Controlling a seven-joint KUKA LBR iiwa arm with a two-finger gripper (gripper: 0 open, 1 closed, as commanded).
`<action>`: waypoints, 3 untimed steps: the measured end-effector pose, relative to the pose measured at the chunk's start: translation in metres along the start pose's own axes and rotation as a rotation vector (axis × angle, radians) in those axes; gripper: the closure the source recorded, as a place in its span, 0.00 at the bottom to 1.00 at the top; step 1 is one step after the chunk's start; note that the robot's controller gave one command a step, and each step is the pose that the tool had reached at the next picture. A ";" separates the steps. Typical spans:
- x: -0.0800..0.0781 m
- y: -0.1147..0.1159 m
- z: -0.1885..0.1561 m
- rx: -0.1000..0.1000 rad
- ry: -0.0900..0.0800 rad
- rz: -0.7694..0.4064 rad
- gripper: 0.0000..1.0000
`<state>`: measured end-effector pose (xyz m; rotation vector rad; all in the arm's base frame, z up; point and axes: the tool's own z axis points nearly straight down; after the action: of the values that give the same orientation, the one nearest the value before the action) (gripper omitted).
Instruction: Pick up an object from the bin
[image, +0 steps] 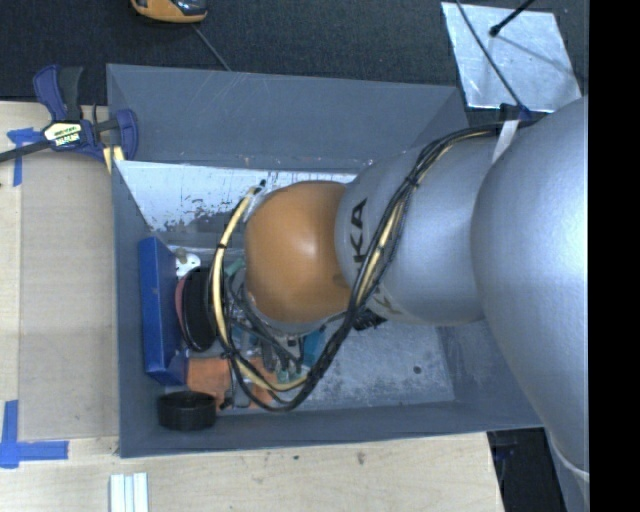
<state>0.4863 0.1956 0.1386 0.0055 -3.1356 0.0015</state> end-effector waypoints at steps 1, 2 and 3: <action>-0.002 -0.001 -0.005 -0.002 -0.007 0.004 0.00; -0.019 -0.012 0.056 -0.031 -0.060 -0.002 0.00; -0.018 -0.012 0.053 -0.027 -0.055 -0.002 0.00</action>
Offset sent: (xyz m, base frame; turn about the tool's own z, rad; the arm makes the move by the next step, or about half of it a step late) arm 0.0056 -0.0222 -0.0686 0.0044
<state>0.5039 0.1838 0.0858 0.0088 -3.1903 -0.0416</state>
